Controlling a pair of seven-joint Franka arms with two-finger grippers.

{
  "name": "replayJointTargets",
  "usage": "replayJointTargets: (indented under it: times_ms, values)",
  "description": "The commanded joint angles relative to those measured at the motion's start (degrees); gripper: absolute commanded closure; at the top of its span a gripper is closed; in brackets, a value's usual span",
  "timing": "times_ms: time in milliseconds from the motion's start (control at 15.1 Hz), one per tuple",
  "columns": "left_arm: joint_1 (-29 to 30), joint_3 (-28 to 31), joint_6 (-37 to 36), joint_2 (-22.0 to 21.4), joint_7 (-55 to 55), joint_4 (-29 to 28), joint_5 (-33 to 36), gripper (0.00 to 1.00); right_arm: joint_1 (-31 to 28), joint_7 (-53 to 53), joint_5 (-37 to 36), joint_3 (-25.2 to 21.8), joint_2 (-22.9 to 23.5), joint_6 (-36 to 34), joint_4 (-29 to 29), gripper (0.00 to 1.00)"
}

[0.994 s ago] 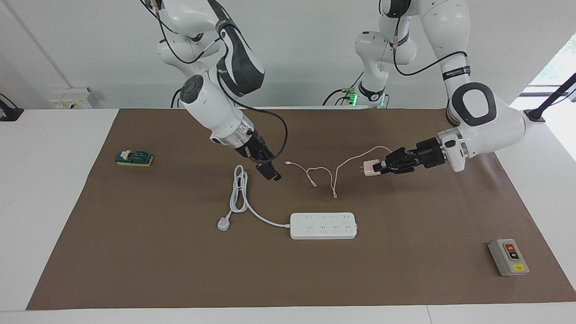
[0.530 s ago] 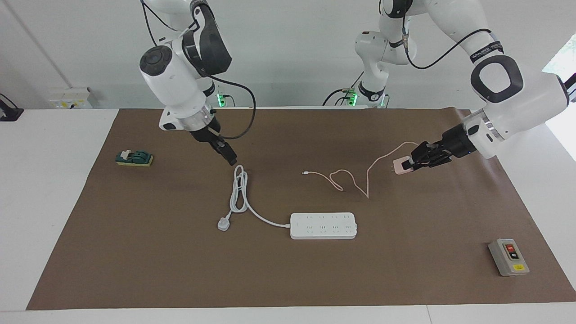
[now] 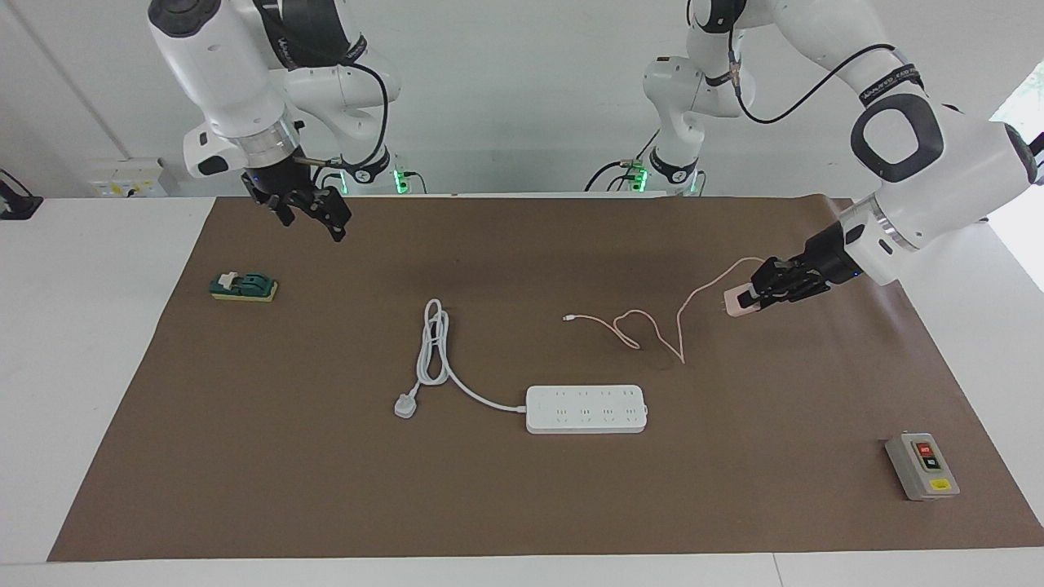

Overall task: Plug charger into power strip
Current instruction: 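Carry the charger with the left gripper while the right gripper retracts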

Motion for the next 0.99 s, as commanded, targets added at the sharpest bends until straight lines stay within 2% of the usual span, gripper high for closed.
replayJointTargets:
  times_ms: [0,199,464,530,663,796,928]
  values:
    - [0.03,0.74,-0.31,-1.15,-2.89,1.92,1.11,1.00,-0.24,-5.04,-1.65,0.30,2.63,-1.41,2.79,0.00]
    - [-0.23,1.09,0.23,-0.89,-9.81,4.19,4.35,1.00,-2.09,-11.54,-1.12,0.47,5.71,-3.52,7.01,0.00]
    - [-0.23,1.18,-0.91,0.52,-32.54,6.23,5.58,1.00,-2.18,-12.97,-1.82,0.30,5.71,-2.82,6.93,0.00]
    - [-0.49,0.83,-0.92,0.52,-36.26,6.31,8.81,1.00,-2.18,-12.79,-1.91,0.39,5.63,-2.82,6.75,0.00]
    - [-2.94,0.65,-0.83,0.43,-39.35,6.49,12.52,1.00,-2.18,-12.26,-1.82,0.39,5.28,-3.00,6.58,0.00]
    - [-3.31,0.56,-1.00,0.43,-41.65,6.40,12.89,1.00,-2.18,-12.00,-1.82,0.21,5.27,-3.00,6.66,0.00]
    - [-4.88,0.56,-0.39,1.04,-48.65,6.32,16.02,1.00,-2.18,-12.26,-1.82,0.30,5.27,-3.17,6.66,0.00]
